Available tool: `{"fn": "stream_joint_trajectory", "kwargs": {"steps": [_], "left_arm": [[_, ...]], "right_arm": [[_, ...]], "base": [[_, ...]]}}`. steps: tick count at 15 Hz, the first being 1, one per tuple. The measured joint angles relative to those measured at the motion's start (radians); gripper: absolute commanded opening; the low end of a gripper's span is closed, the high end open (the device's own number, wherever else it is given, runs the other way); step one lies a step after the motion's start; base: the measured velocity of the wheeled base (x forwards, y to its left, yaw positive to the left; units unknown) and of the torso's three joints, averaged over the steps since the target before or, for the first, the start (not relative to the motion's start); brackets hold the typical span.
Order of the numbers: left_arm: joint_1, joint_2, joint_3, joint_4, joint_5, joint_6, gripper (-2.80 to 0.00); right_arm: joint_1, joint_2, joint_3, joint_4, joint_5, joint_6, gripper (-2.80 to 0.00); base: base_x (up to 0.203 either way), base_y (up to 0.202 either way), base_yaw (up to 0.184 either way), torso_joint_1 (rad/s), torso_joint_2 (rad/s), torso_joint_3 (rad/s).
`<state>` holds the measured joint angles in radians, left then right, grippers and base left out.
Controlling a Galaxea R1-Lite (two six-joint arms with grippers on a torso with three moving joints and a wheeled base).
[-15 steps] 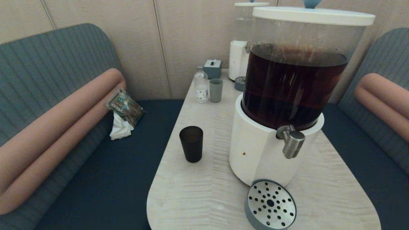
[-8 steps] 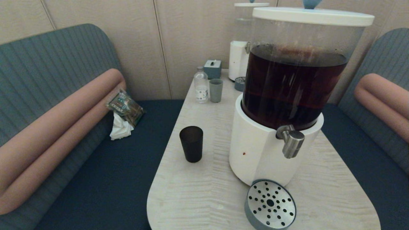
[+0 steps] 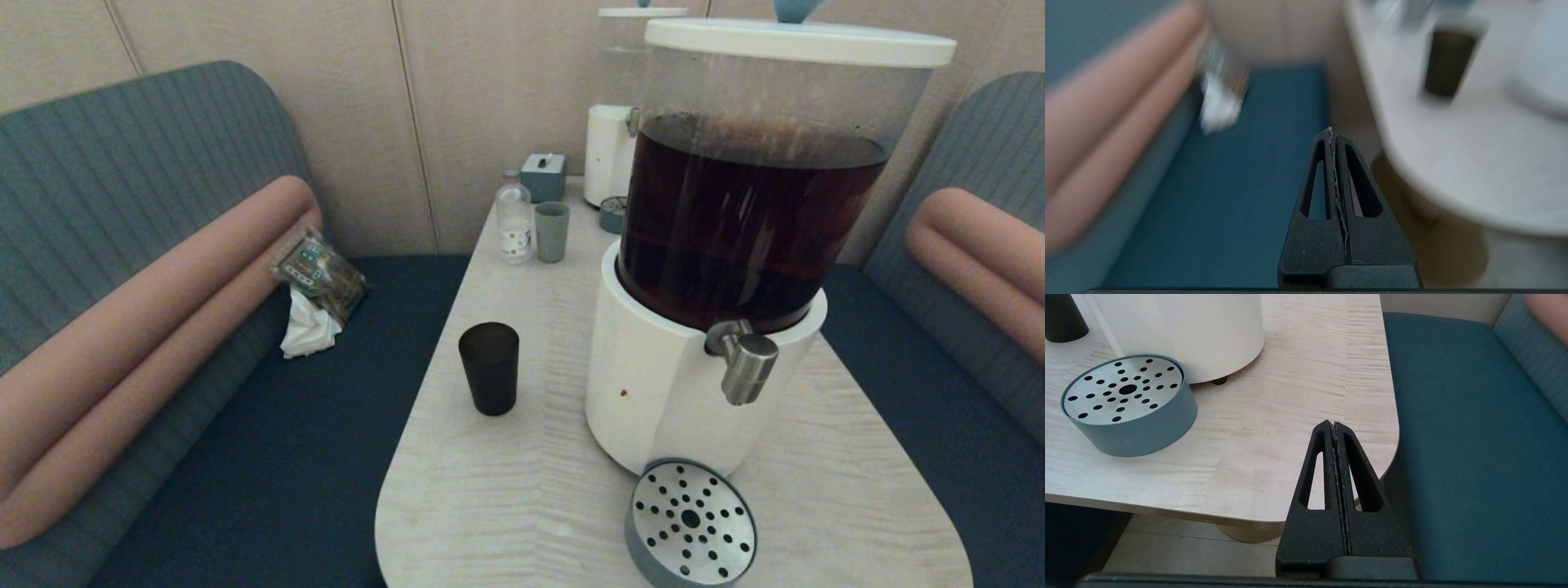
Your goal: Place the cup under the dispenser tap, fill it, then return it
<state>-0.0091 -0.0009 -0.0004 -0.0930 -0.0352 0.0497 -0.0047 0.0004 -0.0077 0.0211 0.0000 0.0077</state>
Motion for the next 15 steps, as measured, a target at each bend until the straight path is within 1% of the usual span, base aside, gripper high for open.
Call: {"fn": "stream_joint_trajectory", "kwargs": {"steps": [1,2,7,15], "left_arm": [[0.000,0.000,0.000,0.057,0.013,0.001,-2.80],[0.000,-0.001,0.000,0.092,0.017,0.002,-2.80],[0.000,-0.001,0.000,0.093,0.020,-0.016,-2.80],[0.000,-0.001,0.000,0.093,0.020,-0.017,-2.80]], "right_arm": [[0.000,0.000,0.000,0.000,0.000,0.000,-2.80],[0.000,0.000,0.000,0.000,0.000,0.000,-2.80],[0.000,0.000,0.000,0.000,0.000,0.000,-2.80],[0.000,0.000,0.000,0.000,0.000,0.000,-2.80]], "base": [[0.000,0.000,0.000,0.000,0.00,0.000],[0.000,0.000,0.000,0.000,0.00,0.000],[0.000,0.000,0.000,0.000,0.00,0.000],[0.000,0.000,0.000,0.000,0.00,0.000]]}}
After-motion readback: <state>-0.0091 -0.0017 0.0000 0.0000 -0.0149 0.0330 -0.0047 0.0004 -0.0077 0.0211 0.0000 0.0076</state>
